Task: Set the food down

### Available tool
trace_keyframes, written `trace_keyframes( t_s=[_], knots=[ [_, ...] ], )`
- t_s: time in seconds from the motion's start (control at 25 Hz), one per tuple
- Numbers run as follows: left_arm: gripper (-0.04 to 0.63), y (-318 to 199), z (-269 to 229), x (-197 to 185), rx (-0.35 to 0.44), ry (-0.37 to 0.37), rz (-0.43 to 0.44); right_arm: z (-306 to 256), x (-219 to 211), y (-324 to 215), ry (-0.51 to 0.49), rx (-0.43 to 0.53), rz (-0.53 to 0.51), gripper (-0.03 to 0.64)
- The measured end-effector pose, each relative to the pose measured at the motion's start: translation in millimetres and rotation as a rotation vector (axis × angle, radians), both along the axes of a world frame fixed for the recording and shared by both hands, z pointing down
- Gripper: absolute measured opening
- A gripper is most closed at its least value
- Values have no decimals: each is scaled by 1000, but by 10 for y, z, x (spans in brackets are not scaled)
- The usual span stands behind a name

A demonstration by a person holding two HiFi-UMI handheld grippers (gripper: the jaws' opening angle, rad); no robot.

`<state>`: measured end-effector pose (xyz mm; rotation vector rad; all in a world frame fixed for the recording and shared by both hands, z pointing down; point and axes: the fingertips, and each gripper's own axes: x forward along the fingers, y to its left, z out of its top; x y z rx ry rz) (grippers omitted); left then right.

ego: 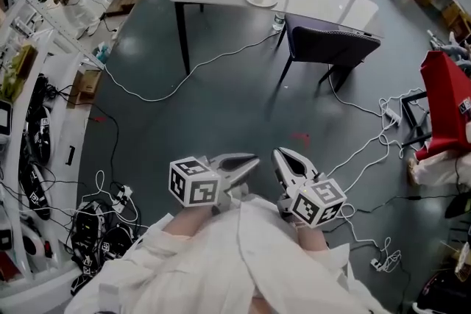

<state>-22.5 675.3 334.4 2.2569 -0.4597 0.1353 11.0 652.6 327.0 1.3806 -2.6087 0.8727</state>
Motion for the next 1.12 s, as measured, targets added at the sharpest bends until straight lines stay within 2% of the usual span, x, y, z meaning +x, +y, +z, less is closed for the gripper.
trace_keyframes(
  t_s=[0.28,0.44,0.56,0.88,1.12],
  knots=[
    [32,-190,68,71,19,-41,13,-67,171,-274,17,47,56,5],
    [32,-498,95,49,42,-50,1,-117,160,-545,8,80,67,4],
    [32,-753,123,85,78,-81,35,-71,160,-810,9,70,69,5],
    [32,-1680,5,109,86,-57,87,-172,78,-1785,38,90,60,5],
    [32,-2459,-107,-7,122,-52,94,-263,56,-2534,47,106,102,5]
  ],
)
